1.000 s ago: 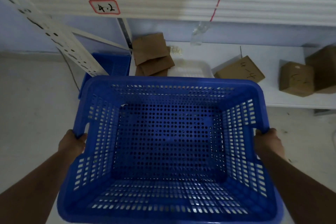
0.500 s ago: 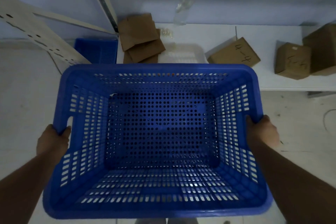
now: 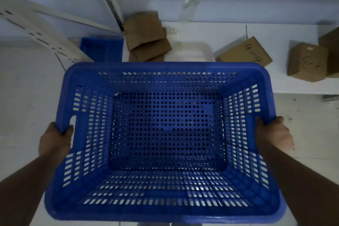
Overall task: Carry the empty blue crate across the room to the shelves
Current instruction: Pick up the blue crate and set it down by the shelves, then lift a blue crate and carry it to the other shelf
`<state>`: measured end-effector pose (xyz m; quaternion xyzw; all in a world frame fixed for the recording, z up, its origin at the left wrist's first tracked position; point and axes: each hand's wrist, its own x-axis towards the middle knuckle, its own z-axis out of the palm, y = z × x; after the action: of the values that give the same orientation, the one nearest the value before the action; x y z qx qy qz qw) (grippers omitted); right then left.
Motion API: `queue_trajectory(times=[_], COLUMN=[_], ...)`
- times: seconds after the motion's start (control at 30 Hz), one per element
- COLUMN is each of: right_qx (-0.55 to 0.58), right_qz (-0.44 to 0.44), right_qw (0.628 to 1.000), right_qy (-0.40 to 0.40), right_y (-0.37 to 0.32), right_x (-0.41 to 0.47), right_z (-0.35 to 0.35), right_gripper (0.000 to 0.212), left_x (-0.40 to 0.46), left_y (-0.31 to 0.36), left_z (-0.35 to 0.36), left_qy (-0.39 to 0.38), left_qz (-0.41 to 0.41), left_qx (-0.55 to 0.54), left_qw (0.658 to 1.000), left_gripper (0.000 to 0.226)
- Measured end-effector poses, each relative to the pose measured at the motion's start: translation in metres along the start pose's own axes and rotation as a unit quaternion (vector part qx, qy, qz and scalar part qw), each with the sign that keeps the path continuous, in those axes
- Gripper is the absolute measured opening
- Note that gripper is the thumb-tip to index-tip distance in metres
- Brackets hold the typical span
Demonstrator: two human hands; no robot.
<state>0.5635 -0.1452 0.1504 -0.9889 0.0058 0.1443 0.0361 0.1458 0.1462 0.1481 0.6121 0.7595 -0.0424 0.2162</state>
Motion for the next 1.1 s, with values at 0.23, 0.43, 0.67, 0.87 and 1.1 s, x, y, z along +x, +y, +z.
queue_trajectory(times=[0.23, 0.43, 0.67, 0.87, 1.1], right_qx=[0.052, -0.044, -0.073, 0.057, 0.157], right_qz=[-0.032, -0.050, -0.115, 0.006, 0.165], right_qw=[0.995, 0.986, 0.968, 0.987, 0.972], right_qy=[-0.082, -0.155, -0.211, -0.152, -0.058], right_y=[0.012, 0.019, 0.077, 0.220, 0.426], right_x=[-0.012, -0.085, -0.178, -0.186, -0.209], right_z=[-0.008, -0.049, -0.144, -0.249, -0.311], right_gripper=[0.040, 0.056, 0.037, 0.035, 0.033], left_x=[0.006, -0.066, -0.218, -0.403, -0.630], left_y=[0.003, 0.034, 0.163, 0.262, 0.275], left_z=[-0.007, -0.037, -0.105, -0.108, -0.039], left_qy=[-0.072, -0.087, -0.223, -0.215, -0.206], left_qz=[-0.060, 0.037, 0.501, 0.635, 0.736], left_qx=[-0.064, 0.081, 0.348, 0.295, 0.398], left_qw=[0.994, 0.992, 0.761, 0.681, 0.507], left_gripper=[0.052, 0.064, 0.015, 0.018, 0.033])
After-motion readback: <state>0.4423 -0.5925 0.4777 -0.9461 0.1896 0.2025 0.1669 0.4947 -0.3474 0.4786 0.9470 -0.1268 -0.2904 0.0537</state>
